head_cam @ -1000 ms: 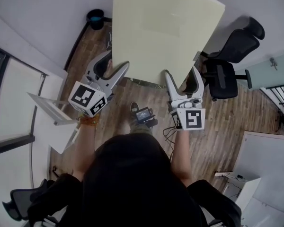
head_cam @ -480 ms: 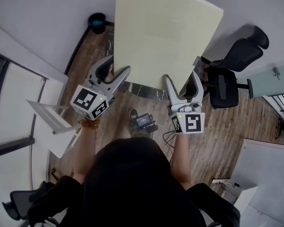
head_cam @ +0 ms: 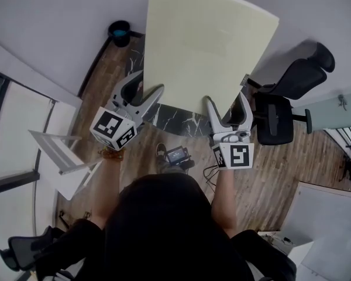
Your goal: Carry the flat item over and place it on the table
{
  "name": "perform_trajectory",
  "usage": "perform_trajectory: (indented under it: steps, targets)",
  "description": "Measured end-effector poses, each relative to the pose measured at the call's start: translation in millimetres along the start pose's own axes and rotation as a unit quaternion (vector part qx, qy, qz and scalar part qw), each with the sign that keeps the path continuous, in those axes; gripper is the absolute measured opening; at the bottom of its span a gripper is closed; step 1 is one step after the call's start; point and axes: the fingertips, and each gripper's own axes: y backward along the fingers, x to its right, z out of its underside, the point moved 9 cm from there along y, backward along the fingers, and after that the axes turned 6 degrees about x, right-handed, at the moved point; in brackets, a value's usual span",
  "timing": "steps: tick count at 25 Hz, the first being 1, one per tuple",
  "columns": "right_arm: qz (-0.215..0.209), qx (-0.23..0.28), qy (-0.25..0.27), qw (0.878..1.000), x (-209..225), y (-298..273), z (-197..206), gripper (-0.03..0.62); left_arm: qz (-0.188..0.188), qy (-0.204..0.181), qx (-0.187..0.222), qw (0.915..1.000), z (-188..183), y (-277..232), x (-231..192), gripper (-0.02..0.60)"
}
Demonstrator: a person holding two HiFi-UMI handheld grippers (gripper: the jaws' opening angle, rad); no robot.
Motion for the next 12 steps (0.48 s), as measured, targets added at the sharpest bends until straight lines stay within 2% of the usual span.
perform_trajectory:
  steps: [6,12]
  targets:
    - [-0.006,0.009,0.0,1.0,7.0,-2.8,9.9,0.339,-0.005,-0.01,0.008,0.9999,6.8,-3.9,0.7,0.236]
    - [-0.012,0.009,-0.01,1.0,48.7,-30.9,23.6,0.339,-0.014,-0.01,-0.003,0.9998,10.3,-51.7,-10.7,0.236]
